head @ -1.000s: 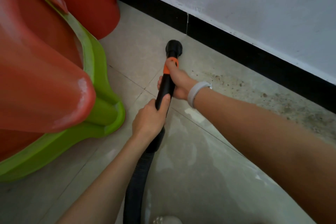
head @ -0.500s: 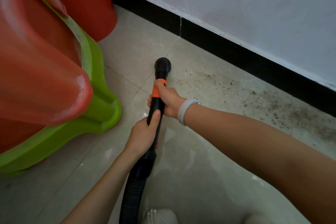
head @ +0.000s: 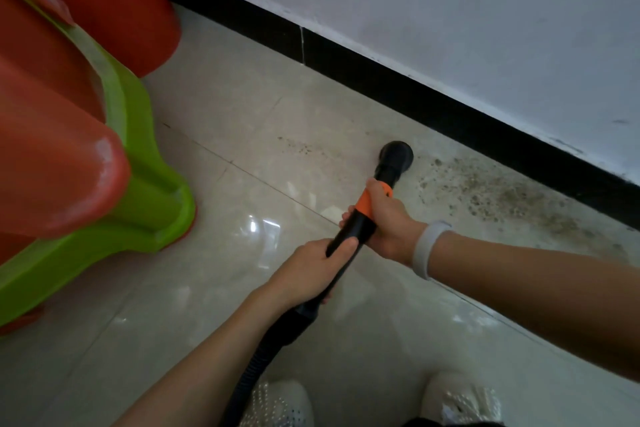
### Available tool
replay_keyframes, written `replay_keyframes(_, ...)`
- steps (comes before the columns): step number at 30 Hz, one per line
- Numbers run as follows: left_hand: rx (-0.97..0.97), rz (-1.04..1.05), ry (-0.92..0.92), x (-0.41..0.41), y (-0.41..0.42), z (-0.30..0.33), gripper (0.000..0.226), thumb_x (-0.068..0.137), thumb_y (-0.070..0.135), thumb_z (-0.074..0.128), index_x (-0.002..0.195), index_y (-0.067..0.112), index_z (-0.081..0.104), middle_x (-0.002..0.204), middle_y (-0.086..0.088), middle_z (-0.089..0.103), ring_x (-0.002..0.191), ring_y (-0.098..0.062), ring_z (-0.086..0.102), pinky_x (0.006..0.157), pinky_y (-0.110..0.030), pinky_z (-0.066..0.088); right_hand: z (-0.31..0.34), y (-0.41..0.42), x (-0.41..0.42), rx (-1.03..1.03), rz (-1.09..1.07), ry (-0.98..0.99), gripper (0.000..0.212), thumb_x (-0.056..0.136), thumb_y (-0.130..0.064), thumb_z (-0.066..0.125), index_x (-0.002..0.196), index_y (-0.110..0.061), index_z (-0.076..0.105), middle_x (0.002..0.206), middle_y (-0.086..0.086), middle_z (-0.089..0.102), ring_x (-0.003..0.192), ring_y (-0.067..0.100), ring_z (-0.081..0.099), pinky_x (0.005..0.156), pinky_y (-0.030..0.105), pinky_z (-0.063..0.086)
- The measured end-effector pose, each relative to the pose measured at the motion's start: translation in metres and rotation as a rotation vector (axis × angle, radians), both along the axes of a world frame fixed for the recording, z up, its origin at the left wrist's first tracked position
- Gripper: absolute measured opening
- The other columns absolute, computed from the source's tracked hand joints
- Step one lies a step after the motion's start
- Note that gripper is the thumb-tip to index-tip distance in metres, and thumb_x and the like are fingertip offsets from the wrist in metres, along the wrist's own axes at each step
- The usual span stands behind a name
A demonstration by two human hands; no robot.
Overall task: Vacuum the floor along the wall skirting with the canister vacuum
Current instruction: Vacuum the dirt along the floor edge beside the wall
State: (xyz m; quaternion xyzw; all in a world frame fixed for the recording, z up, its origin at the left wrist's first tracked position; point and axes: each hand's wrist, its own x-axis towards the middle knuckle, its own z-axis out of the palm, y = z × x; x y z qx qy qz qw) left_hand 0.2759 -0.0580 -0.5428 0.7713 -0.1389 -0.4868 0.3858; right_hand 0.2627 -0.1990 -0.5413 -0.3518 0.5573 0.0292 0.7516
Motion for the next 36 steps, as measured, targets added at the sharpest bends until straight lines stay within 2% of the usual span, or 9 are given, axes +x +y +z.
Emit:
replay_keyframes(8, 0.044, 0.109, -0.161, 0.006, -0.003, 0.002, 0.044, 0.087, 0.060, 0.046, 0.068, 0.021, 0.052, 0.051, 0.002, 0.058, 0.044, -0.018, 0.059, 0.059, -0.035, 0.054, 0.001, 0.003, 0.022, -0.063, 0.012, -0.062, 0.032, 0.096, -0.036, 0.052, 0.084, -0.008, 0.041, 0.067, 0.013, 0.050, 0.053, 0.025, 0.053, 0.053, 0.036, 0.051)
replay_keyframes(12, 0.145, 0.237, -0.383, 0.020, 0.010, 0.006, 0.049, 0.090, 0.060, 0.037, 0.078, 0.017, 0.056, 0.061, -0.001, 0.065, 0.054, -0.018, 0.065, 0.067, -0.036, 0.055, 0.006, 0.021, 0.064, -0.110, 0.176, -0.069, 0.032, 0.096, -0.036, 0.049, 0.081, -0.009, 0.042, 0.066, 0.012, 0.053, 0.053, 0.024, 0.055, 0.065, 0.041, 0.054)
replay_keyframes(15, 0.191, 0.309, -0.431, 0.029, 0.015, 0.004, 0.051, 0.088, 0.064, 0.030, 0.082, 0.019, 0.054, 0.069, -0.001, 0.066, 0.068, -0.024, 0.066, 0.075, -0.042, 0.054, 0.008, 0.032, 0.088, -0.145, 0.251, -0.047, 0.033, 0.097, -0.038, 0.046, 0.078, -0.011, 0.042, 0.066, 0.011, 0.053, 0.053, 0.023, 0.055, 0.075, 0.043, 0.055)
replay_keyframes(18, 0.182, 0.312, -0.419, 0.035, 0.011, 0.000, 0.050, 0.091, 0.061, 0.030, 0.084, 0.017, 0.053, 0.068, -0.003, 0.065, 0.064, -0.025, 0.065, 0.073, -0.044, 0.055, 0.004, 0.031, 0.098, -0.168, 0.262, -0.014, 0.036, 0.097, -0.038, 0.045, 0.075, -0.010, 0.041, 0.063, 0.011, 0.053, 0.052, 0.024, 0.055, 0.077, 0.043, 0.055)
replay_keyframes(22, 0.118, 0.234, -0.367, 0.036, -0.003, -0.004, 0.047, 0.092, 0.056, 0.033, 0.084, 0.015, 0.053, 0.067, -0.007, 0.064, 0.055, -0.022, 0.063, 0.064, -0.040, 0.056, 0.002, 0.012, 0.086, -0.146, 0.221, 0.028, 0.034, 0.098, -0.038, 0.045, 0.079, -0.010, 0.041, 0.071, 0.011, 0.053, 0.053, 0.023, 0.055, 0.068, 0.038, 0.055)
replay_keyframes(26, 0.102, 0.120, -0.360, 0.023, -0.013, -0.008, 0.046, 0.090, 0.059, 0.033, 0.081, 0.017, 0.052, 0.063, -0.004, 0.063, 0.050, -0.019, 0.062, 0.059, -0.035, 0.053, -0.001, -0.004, 0.060, -0.115, 0.137, 0.038, 0.030, 0.098, -0.038, 0.045, 0.101, -0.008, 0.040, 0.078, 0.012, 0.052, 0.055, 0.023, 0.056, 0.061, 0.038, 0.053)
replay_keyframes(30, 0.079, 0.023, -0.332, 0.010, -0.022, -0.010, 0.044, 0.092, 0.056, 0.036, 0.084, 0.017, 0.052, 0.063, -0.004, 0.063, 0.051, -0.020, 0.062, 0.061, -0.037, 0.054, -0.005, -0.017, 0.032, -0.105, 0.034, 0.051, 0.030, 0.098, -0.038, 0.045, 0.084, -0.012, 0.040, 0.079, 0.011, 0.050, 0.055, 0.024, 0.055, 0.059, 0.038, 0.052)
replay_keyframes(33, 0.075, -0.054, -0.316, 0.000, -0.029, -0.012, 0.043, 0.091, 0.058, 0.035, 0.084, 0.018, 0.051, 0.064, -0.005, 0.063, 0.053, -0.022, 0.063, 0.063, -0.040, 0.056, -0.008, -0.025, 0.013, -0.114, -0.016, 0.066, 0.030, 0.098, -0.038, 0.046, 0.097, -0.009, 0.042, 0.077, 0.011, 0.051, 0.055, 0.024, 0.057, 0.056, 0.036, 0.052)
replay_keyframes(36, 0.072, -0.121, -0.299, -0.007, -0.037, -0.012, 0.041, 0.092, 0.057, 0.037, 0.083, 0.020, 0.051, 0.063, -0.002, 0.062, 0.052, -0.020, 0.061, 0.064, -0.038, 0.054, -0.011, -0.034, -0.004, -0.115, -0.092, 0.090, 0.030, 0.098, -0.038, 0.046, 0.087, -0.011, 0.042, 0.076, 0.011, 0.051, 0.057, 0.024, 0.057, 0.054, 0.035, 0.051)
